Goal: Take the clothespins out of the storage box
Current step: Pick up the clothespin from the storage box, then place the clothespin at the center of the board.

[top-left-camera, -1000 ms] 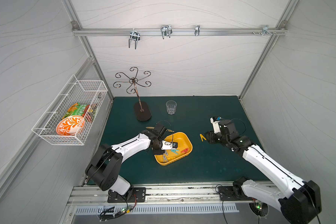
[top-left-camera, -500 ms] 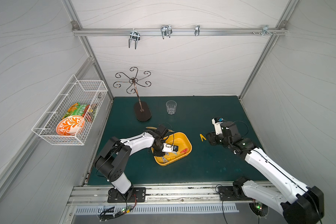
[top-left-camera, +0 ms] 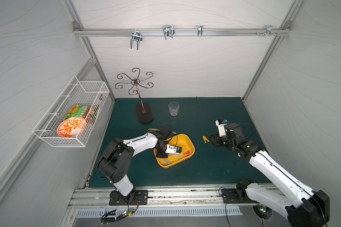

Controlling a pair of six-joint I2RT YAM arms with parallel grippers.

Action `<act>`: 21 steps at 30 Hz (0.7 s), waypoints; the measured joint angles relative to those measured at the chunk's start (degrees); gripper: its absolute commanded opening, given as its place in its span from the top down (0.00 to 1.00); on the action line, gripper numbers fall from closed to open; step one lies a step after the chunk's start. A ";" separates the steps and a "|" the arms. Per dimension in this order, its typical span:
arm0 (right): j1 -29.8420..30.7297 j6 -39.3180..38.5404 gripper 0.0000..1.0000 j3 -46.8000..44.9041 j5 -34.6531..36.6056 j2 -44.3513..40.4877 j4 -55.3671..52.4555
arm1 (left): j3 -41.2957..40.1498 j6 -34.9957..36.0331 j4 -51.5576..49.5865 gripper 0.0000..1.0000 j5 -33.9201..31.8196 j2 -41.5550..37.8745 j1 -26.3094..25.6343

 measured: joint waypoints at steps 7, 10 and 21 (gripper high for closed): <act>0.00 0.17 0.59 0.00 0.74 -2.16 -1.01 | 10.54 -8.26 -5.18 1.00 4.81 -0.85 -0.31; 0.00 0.63 0.59 0.00 0.98 -3.63 -1.51 | 15.93 -11.91 -6.36 1.00 5.46 -0.66 -1.09; 0.00 2.82 0.61 -0.22 3.93 -13.38 -5.77 | 36.65 -20.72 -9.18 1.00 5.33 13.62 -7.74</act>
